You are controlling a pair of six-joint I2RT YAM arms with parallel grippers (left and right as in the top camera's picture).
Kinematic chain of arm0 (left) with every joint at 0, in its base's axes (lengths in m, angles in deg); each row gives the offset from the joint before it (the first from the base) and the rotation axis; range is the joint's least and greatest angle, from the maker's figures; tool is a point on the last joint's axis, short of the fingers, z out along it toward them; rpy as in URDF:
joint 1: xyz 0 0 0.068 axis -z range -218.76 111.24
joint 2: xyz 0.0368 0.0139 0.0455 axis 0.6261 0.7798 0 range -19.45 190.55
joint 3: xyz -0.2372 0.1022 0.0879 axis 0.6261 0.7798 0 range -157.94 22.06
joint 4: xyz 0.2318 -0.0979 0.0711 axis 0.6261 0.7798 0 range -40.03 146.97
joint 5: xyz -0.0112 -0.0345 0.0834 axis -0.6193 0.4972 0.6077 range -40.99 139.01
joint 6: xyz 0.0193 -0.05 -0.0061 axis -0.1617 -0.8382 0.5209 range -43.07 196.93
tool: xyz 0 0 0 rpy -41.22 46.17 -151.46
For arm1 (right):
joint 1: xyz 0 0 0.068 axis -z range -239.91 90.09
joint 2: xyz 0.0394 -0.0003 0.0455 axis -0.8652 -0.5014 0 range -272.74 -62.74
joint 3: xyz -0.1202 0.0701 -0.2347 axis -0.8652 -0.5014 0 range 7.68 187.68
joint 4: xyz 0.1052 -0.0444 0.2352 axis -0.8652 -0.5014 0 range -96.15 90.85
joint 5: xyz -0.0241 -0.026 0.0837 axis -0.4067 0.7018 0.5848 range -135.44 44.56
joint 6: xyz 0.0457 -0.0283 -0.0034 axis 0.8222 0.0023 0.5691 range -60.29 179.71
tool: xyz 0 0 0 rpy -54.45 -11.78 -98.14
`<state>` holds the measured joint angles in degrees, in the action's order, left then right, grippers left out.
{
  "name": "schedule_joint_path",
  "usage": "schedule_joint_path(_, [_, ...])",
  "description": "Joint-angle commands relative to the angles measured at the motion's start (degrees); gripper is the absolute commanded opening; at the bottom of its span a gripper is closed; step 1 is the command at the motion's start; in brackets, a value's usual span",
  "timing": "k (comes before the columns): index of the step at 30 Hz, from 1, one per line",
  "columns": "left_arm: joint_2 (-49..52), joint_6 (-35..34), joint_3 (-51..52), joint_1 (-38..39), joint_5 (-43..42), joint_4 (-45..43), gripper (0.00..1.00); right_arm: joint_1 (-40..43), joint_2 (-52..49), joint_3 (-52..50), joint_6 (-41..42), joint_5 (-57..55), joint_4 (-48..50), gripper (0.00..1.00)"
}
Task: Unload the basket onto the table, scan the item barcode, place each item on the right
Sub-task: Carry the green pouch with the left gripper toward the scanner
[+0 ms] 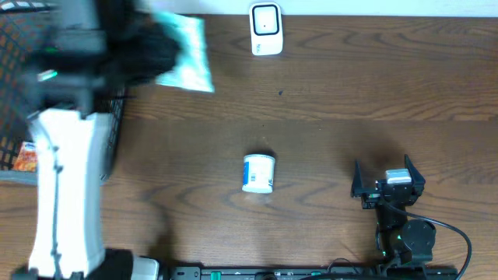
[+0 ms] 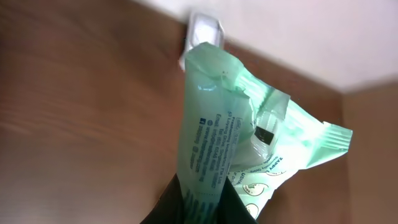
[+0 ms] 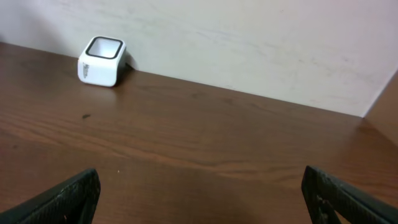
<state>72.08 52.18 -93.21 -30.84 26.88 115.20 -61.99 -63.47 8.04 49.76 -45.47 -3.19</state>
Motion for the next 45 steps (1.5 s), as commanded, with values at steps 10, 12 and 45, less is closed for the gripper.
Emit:
schedule_joint_path(10, [23.47,-15.19,1.57,25.90,5.25,-7.67,0.07,0.33,0.13,-0.04,-0.59,-0.55,-0.24,0.99])
schedule_joint_path(12, [26.62,-16.68,1.57,28.06,5.25,-8.44,0.08,0.33,0.13,-0.04,-0.59,-0.55,-0.24,0.99])
schedule_joint_path(45, [39.69,-21.79,4.57,40.52,9.97,-5.31,0.54,0.33,0.13,-0.04,-0.59,-0.55,-0.24,0.99])
